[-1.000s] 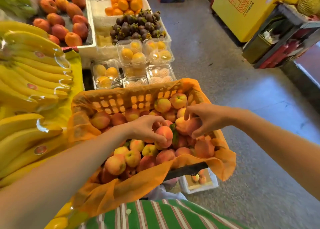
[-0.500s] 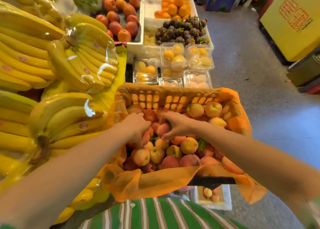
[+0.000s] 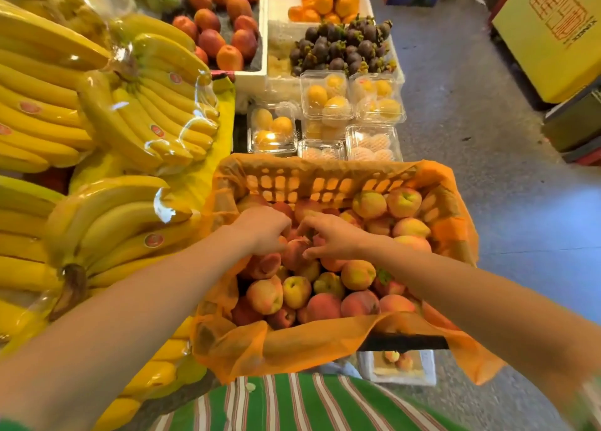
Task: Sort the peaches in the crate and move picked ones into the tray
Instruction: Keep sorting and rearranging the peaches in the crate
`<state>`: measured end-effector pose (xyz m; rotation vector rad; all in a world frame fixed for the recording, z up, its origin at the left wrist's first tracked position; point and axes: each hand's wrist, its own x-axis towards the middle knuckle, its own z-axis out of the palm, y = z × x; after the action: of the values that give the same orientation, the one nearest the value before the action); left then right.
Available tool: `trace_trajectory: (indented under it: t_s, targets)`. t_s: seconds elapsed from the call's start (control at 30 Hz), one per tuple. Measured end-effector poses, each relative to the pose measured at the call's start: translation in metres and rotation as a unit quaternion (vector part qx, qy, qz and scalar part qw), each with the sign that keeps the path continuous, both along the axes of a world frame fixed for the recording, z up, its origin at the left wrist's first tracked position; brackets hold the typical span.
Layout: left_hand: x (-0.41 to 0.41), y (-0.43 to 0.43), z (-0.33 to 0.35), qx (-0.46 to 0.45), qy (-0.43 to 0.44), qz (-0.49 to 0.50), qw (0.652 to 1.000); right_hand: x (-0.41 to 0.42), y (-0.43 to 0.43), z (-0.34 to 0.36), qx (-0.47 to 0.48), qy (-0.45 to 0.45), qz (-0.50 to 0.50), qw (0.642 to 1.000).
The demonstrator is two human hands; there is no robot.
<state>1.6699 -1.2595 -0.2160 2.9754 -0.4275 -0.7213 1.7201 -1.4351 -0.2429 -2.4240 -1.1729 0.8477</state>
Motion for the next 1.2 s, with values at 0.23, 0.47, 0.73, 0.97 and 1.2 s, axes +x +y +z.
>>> trace_trajectory:
  t_s: [0.23, 0.47, 0.73, 0.97, 1.2]
  targets:
    - [0.032, -0.045, 0.001, -0.185, 0.004, -0.013, 0.983, 0.02, -0.091, 0.07, 0.001, -0.042, -0.063, 0.997]
    - [0.032, -0.104, -0.01, -0.119, 0.1, -0.201, 0.967, 0.006, -0.148, 0.071, -0.185, -0.13, -0.002, 0.974]
    - [0.016, -0.114, -0.025, -0.039, -0.047, -0.241, 0.969, 0.006, -0.15, 0.053, -0.179, -0.151, 0.001, 0.972]
    - [0.027, -0.073, 0.004, -0.091, 0.123, -0.191, 0.97, 0.014, -0.131, 0.07, -0.035, -0.038, -0.059, 0.997]
    - [-0.01, -0.034, 0.014, -0.006, 0.229, -0.177, 0.957, -0.005, -0.062, 0.061, -0.015, 0.058, -0.008, 0.998]
